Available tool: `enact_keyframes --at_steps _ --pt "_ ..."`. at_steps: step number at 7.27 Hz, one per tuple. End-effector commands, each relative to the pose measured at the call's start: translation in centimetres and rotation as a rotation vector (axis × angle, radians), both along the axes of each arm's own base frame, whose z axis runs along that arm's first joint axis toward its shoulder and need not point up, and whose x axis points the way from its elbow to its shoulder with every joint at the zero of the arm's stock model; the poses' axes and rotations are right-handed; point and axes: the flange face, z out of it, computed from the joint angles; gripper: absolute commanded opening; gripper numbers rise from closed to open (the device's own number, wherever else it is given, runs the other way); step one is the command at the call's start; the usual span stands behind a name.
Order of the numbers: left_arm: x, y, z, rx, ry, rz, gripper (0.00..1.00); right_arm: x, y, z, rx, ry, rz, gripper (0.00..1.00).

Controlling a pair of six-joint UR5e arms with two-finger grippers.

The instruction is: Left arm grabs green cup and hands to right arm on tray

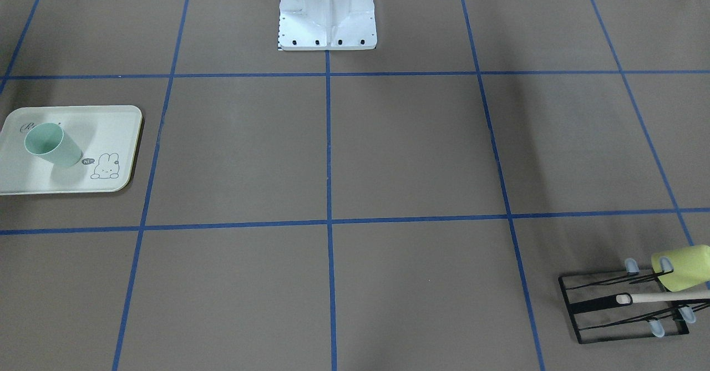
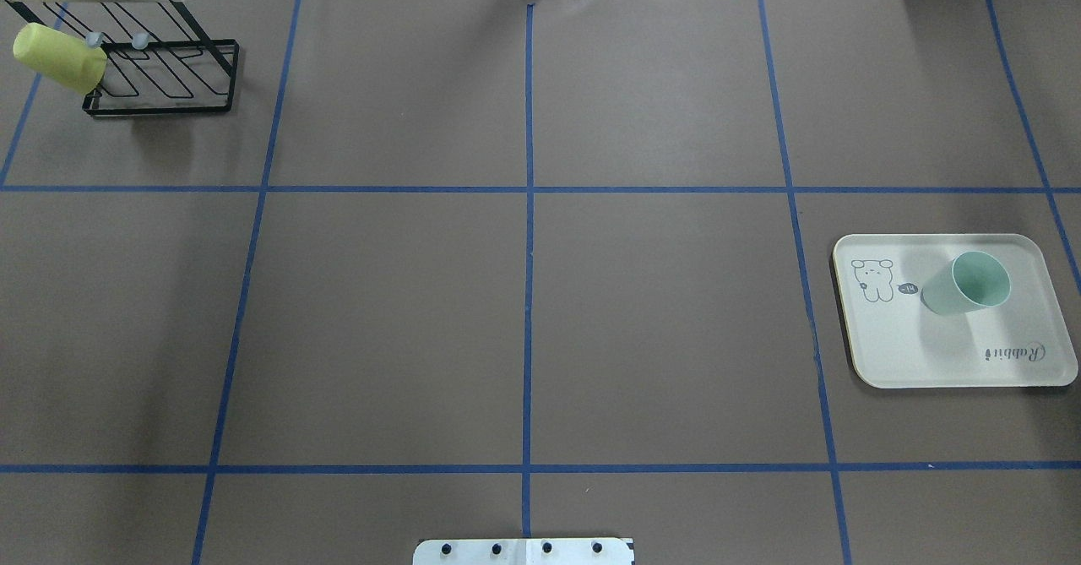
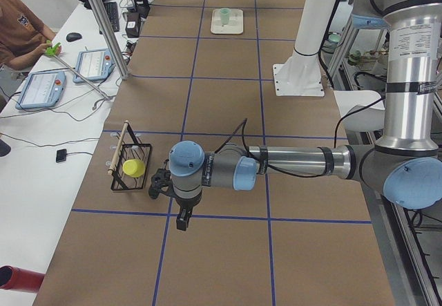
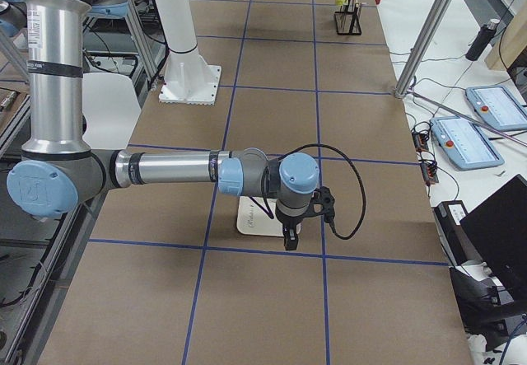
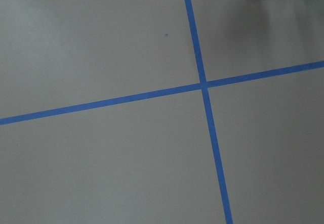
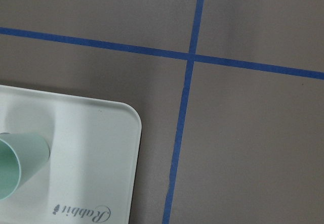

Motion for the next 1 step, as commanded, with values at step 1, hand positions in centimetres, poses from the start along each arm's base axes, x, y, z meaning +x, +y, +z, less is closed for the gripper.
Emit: enact_keyframes --at_steps 1 --pt "0.0 0.0 0.03 -0.001 0.0 0.0 1.0 0.0 -0.05 -0.04 0.001 0.0 0.0 1.0"
